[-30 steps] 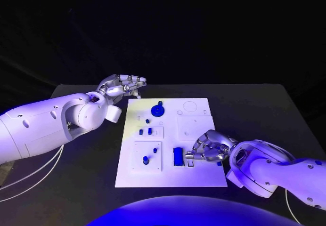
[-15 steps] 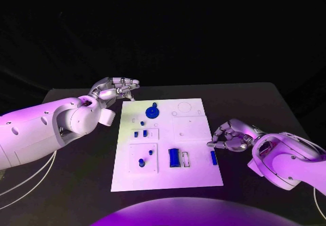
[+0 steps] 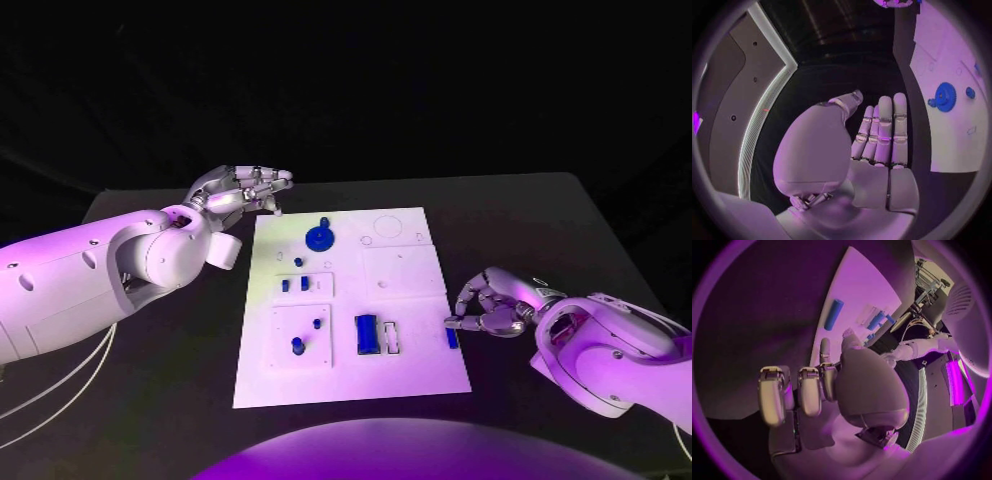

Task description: Assemble the parts on the task board

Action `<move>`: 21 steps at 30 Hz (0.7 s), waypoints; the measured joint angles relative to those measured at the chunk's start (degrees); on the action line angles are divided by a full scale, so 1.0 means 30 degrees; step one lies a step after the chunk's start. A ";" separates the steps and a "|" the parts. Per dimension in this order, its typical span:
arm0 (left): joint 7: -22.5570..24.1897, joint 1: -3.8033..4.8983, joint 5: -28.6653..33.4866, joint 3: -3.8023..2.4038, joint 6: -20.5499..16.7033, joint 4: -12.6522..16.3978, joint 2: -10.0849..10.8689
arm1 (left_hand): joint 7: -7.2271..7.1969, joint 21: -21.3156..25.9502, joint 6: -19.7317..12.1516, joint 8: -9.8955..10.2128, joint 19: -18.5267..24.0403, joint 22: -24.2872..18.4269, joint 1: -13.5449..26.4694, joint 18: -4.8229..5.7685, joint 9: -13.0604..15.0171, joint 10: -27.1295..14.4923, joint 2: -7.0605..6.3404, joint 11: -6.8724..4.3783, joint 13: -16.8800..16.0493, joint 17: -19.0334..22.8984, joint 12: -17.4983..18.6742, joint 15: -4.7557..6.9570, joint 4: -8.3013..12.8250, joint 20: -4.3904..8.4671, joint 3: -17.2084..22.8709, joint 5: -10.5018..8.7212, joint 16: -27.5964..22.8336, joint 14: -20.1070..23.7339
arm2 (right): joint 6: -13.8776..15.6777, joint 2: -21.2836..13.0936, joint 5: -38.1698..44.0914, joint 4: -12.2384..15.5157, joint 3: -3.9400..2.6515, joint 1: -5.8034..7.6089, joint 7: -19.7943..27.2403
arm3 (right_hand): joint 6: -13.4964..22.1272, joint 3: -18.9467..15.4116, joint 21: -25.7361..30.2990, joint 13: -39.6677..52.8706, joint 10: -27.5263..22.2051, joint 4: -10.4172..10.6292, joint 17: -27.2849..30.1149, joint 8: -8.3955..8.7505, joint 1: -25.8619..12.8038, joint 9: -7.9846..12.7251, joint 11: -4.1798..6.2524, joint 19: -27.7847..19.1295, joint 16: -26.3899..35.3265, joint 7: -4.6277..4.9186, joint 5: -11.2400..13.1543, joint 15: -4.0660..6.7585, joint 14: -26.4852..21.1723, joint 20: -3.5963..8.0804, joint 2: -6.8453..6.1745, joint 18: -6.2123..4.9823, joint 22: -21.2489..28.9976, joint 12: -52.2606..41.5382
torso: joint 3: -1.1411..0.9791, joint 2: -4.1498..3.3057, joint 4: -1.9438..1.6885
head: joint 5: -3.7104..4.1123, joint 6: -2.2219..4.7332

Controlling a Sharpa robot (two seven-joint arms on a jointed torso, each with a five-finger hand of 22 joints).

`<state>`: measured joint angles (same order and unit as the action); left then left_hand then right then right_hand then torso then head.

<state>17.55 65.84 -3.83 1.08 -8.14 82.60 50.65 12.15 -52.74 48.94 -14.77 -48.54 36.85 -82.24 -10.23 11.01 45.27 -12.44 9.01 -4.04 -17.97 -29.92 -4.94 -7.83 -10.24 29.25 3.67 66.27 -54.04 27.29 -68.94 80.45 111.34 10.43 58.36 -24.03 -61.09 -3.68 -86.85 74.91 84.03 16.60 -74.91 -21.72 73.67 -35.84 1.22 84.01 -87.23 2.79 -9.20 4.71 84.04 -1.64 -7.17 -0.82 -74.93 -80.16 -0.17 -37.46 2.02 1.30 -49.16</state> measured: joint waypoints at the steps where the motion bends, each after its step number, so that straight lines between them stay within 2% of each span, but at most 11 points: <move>1: 0.0002 -0.0001 0.0000 0.0000 0.0000 0.0000 0.0003 | 0.0000 0.0000 -0.0001 0.0000 0.0000 0.0000 0.0000 0.0001 0.0000 0.0000 0.0000 0.0000 0.0000 0.0000 0.0000 0.0000 0.0000 0.0000 0.0000 0.0000 0.0000 0.0001 | -0.0052 0.0030 0.0077 -0.0011 0.0012 -0.0062 -0.0056 | 0.0000 0.0000 0.0000 0.0000 0.0000 0.0000 0.0000 0.0000 0.0000 -0.0014 0.0000 0.0000 0.0000 0.0000 0.0000 -0.0001 0.0000 0.0000 0.0000 0.0000 -0.0001 0.0000 | 0.0000 -0.0004 -0.0002 | 0.0004 -0.0015; 8: 0.0010 -0.0005 0.0000 0.0005 0.0000 0.0000 0.0021 | 0.0000 0.0000 0.0000 0.0000 0.0000 0.0001 0.0000 0.0001 0.0000 0.0000 0.0000 0.0000 0.0000 0.0000 0.0000 0.0000 0.0000 0.0000 0.0000 0.0000 0.0000 0.0000 | -0.0392 0.0262 0.0468 -0.0143 0.0044 -0.0374 -0.0376 | -0.0067 -0.0001 0.0000 -0.0001 0.0000 0.0000 0.0001 0.0000 -0.0079 -0.0033 0.0000 0.0000 0.0000 0.0066 0.0000 -0.0001 -0.0001 0.0000 -0.0078 -0.0001 0.0002 0.0000 | -0.0011 -0.0018 -0.0011 | 0.0004 -0.0082; 21: 0.0013 -0.0006 0.0000 0.0005 0.0003 0.0000 0.0052 | 0.0000 0.0000 0.0000 0.0000 0.0000 0.0003 -0.0001 0.0001 -0.0001 0.0000 -0.0001 -0.0001 0.0001 0.0000 0.0000 0.0000 0.0000 0.0000 0.0000 0.0000 0.0000 0.0000 | -0.0835 0.0572 0.0923 -0.0408 0.0040 -0.0611 -0.0720 | -0.0128 -0.0002 -0.0001 -0.0002 0.0000 0.0000 0.0002 -0.0007 -0.0078 -0.0111 0.0001 0.0000 0.0000 0.0005 -0.0001 0.0000 -0.0001 0.0000 -0.0077 -0.0001 0.0005 -0.0001 | -0.0022 -0.0018 -0.0013 | -0.0051 -0.0183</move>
<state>17.59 65.82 -3.83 1.10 -8.14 82.60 50.81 12.15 -52.74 48.94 -14.77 -48.54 36.86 -82.24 -10.23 11.01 45.27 -12.45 9.01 -4.04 -17.97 -29.92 -4.94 -7.83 -10.24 29.24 3.67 66.27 -54.04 24.78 -67.23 83.22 110.12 10.55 56.53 -26.19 -61.48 -3.68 -86.85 74.90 84.03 16.60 -74.91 -21.74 73.44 -36.18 1.22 84.01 -87.23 2.81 -9.20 4.71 84.03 -1.64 -7.40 -0.82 -74.91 -80.16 -0.24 -37.52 1.98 1.14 -49.71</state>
